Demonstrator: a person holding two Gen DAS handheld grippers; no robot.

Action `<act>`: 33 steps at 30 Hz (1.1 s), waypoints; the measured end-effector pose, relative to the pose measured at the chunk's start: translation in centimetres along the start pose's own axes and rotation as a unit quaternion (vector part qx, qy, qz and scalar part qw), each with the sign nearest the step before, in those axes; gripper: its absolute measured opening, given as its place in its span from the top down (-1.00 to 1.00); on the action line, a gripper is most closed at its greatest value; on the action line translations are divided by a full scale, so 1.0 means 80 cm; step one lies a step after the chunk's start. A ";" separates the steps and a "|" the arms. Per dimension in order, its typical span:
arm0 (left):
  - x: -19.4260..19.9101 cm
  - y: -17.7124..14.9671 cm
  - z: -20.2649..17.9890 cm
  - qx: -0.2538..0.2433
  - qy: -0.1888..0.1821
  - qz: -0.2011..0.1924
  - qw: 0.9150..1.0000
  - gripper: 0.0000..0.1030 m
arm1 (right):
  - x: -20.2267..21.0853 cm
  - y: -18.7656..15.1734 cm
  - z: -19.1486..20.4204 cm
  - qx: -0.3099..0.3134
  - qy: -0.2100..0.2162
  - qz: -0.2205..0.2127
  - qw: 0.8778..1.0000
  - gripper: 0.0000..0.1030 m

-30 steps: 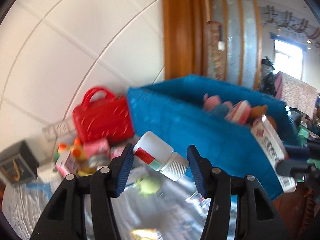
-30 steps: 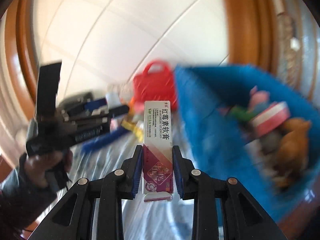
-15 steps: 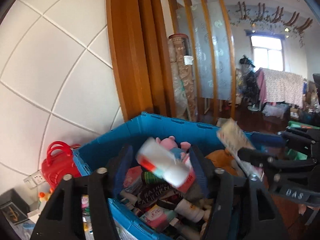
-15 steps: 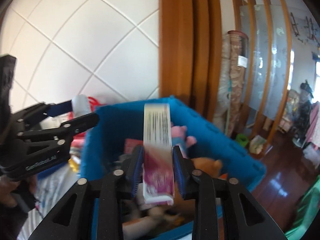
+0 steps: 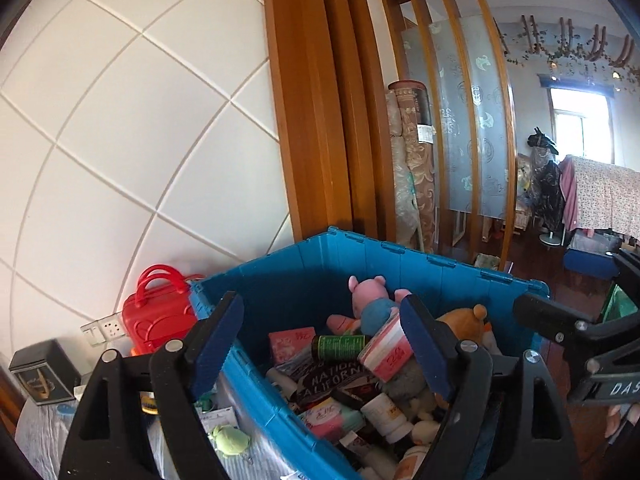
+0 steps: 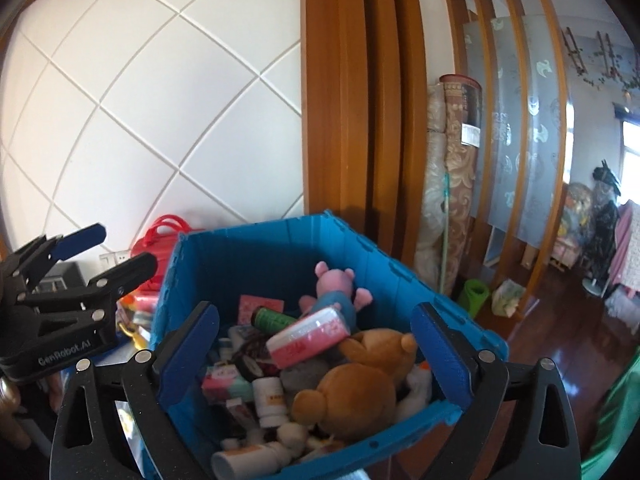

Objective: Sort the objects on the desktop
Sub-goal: 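Move both open tools back over the cluttered table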

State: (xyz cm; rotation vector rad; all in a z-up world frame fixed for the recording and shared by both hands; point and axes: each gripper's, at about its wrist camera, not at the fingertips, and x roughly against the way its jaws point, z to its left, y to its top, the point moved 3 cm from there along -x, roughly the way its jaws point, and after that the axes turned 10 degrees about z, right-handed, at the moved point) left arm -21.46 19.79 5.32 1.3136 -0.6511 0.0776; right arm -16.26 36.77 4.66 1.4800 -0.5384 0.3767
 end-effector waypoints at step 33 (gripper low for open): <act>0.248 -0.212 0.095 0.079 0.130 -0.013 0.988 -0.99 | 0.190 -0.189 0.159 0.001 0.026 0.018 0.999 -0.99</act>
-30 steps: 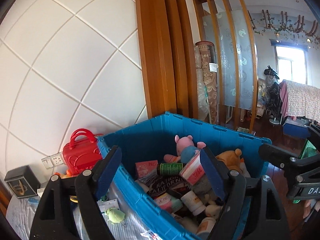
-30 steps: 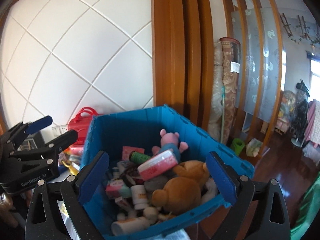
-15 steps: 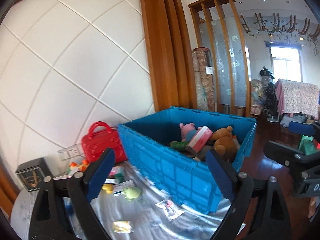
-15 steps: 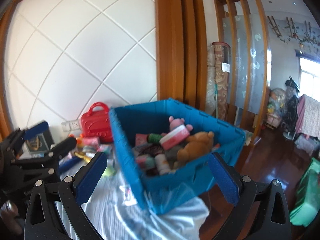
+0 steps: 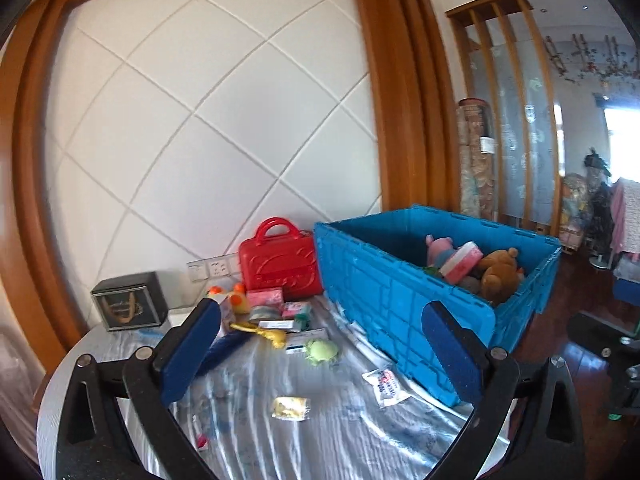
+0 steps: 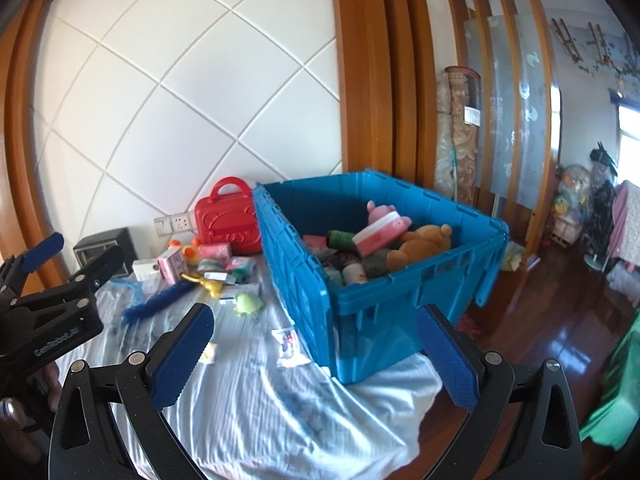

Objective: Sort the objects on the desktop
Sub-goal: 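Move both open tools back over the cluttered table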

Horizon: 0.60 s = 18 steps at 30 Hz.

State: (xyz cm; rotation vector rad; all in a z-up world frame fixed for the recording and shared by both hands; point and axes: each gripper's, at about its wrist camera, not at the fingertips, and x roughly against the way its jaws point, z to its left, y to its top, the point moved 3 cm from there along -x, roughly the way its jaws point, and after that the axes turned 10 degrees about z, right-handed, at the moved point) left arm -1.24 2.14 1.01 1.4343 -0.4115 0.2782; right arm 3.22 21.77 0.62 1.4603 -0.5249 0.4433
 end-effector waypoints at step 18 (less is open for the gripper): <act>0.020 0.002 0.009 -0.001 0.053 -0.019 0.998 -0.99 | -0.013 0.003 0.034 0.042 0.041 0.005 0.998 -0.99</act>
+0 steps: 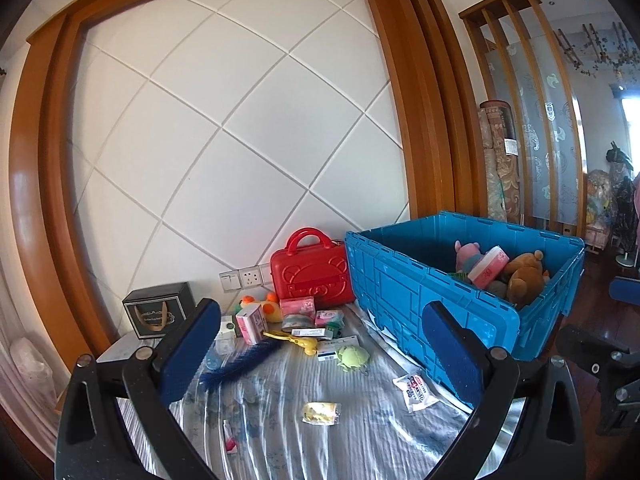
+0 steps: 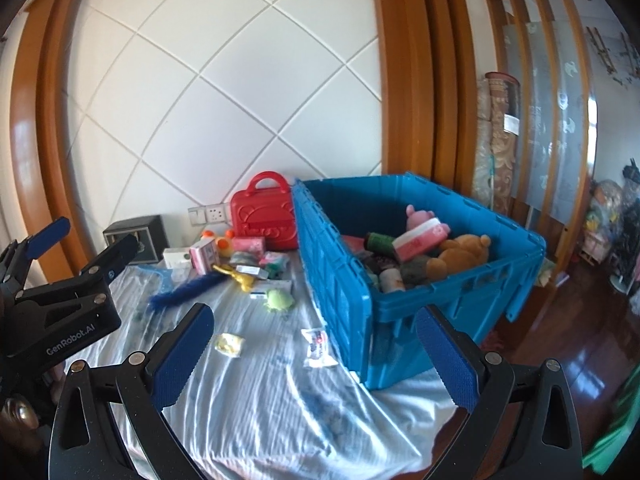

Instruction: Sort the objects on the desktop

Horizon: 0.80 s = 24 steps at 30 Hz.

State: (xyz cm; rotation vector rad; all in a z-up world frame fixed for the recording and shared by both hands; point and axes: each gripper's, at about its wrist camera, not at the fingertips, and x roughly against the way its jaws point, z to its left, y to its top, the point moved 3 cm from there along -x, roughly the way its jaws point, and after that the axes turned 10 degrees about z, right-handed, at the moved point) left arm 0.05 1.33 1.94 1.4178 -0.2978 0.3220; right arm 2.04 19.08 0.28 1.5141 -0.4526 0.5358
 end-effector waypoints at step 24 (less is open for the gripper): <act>-0.024 -0.001 -0.017 -0.006 -0.002 0.026 1.000 -0.99 | -0.025 -0.006 -0.020 -0.015 -0.005 0.014 1.000 -0.99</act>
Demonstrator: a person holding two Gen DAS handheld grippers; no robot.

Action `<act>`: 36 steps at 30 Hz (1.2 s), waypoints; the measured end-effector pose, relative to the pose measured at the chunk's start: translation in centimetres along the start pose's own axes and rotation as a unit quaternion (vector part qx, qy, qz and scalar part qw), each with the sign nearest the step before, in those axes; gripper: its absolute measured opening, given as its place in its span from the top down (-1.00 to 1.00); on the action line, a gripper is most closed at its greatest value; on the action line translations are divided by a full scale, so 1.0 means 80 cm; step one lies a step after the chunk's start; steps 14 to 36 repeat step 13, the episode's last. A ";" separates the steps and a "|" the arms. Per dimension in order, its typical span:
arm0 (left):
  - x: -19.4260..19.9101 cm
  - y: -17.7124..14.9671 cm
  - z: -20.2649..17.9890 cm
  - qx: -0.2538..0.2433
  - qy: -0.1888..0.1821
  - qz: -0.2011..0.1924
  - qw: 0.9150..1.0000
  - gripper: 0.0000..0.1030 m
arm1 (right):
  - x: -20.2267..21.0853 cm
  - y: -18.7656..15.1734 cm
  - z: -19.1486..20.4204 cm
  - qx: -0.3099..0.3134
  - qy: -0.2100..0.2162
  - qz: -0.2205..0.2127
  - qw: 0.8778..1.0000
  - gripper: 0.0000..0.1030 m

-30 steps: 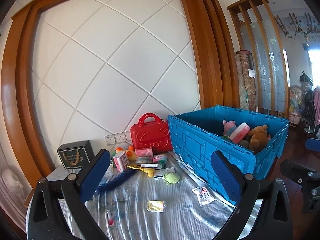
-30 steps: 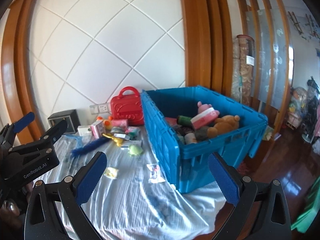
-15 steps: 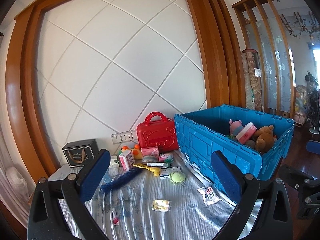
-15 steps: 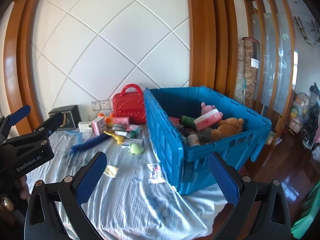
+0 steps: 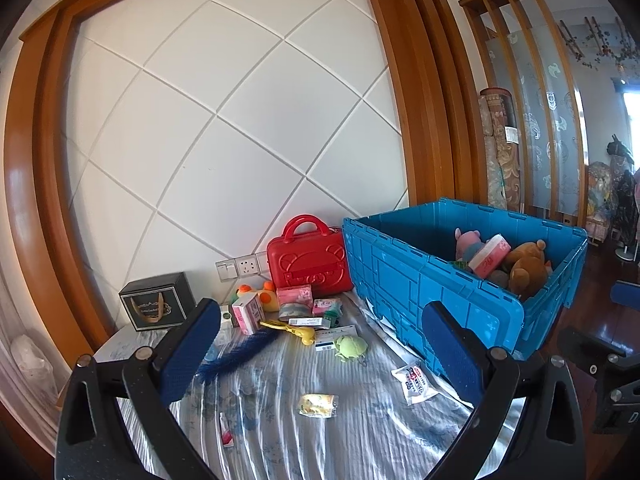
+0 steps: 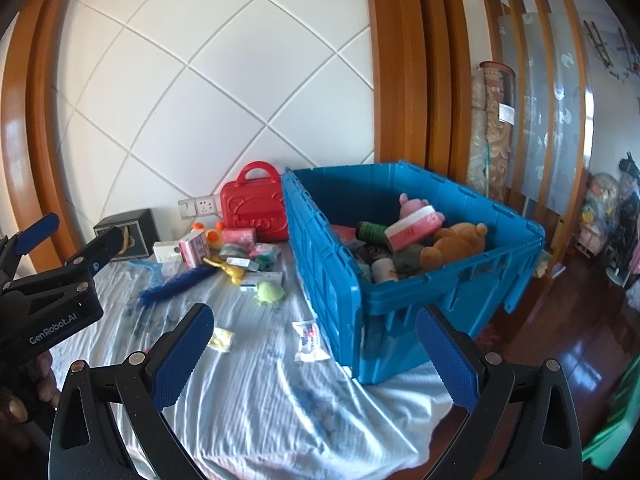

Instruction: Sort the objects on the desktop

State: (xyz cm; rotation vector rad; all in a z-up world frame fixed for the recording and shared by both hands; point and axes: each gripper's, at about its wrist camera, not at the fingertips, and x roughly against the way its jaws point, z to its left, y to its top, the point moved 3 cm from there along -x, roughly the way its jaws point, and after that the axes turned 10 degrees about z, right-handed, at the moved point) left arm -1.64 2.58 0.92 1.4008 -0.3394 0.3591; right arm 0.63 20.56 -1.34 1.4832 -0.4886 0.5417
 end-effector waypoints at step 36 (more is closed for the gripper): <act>0.002 0.003 -0.018 -0.016 -0.033 -0.011 0.999 -0.99 | 0.000 0.004 -0.007 -0.002 0.006 -0.003 1.000 -0.99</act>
